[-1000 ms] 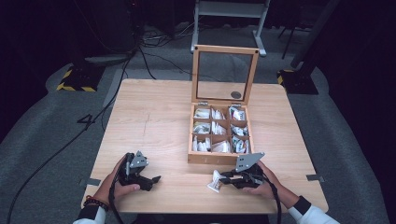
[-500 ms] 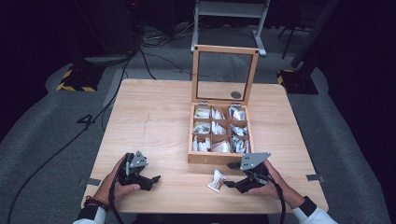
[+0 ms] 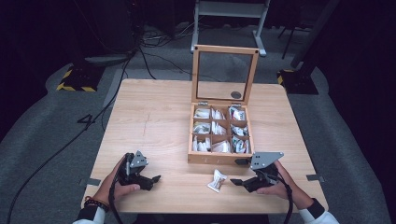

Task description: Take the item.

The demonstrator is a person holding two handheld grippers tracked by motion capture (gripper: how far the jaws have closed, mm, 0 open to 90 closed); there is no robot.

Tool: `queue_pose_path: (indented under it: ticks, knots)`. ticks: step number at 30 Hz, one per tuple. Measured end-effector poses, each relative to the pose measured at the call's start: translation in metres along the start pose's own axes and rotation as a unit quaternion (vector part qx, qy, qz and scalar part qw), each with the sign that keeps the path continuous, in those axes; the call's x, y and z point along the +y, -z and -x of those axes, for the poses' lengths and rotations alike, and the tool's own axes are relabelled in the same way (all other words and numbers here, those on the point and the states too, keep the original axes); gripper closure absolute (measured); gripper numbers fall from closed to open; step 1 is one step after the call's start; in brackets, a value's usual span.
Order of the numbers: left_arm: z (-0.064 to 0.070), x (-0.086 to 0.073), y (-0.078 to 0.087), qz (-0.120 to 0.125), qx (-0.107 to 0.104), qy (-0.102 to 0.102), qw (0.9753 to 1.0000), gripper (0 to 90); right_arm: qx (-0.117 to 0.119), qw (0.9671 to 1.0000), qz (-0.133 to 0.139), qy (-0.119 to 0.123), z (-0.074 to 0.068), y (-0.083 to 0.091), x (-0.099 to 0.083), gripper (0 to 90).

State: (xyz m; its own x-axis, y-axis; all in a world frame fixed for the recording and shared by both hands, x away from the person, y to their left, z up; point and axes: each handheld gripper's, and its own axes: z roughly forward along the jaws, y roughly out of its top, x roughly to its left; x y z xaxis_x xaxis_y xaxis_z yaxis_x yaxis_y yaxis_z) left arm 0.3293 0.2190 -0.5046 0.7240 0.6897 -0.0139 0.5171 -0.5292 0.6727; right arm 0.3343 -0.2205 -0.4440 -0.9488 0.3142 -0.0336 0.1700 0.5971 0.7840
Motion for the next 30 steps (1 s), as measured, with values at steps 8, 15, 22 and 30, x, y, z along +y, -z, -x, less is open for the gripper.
queue_pose_path:
  ticks: [8,15,22,30]
  knots:
    - [0.0,0.002,-0.002,-0.006,0.003,0.004,1.0,4.3,-0.019,0.9997,0.016,0.007,0.006,0.013,0.003,29.2]
    - [-0.001,0.006,0.0,-0.019,0.01,0.012,0.9997,7.8,-0.051,0.9979,0.039,-0.006,0.017,0.031,0.005,29.5]
    - [-0.001,0.015,0.002,-0.027,0.019,-0.011,0.9994,18.3,-0.106,0.9929,0.043,-0.034,0.037,0.045,0.0,28.6]
    - [-0.005,0.026,0.005,-0.019,0.017,-0.01,0.9996,18.6,-0.132,0.9881,0.049,-0.063,0.053,0.052,-0.005,26.1]
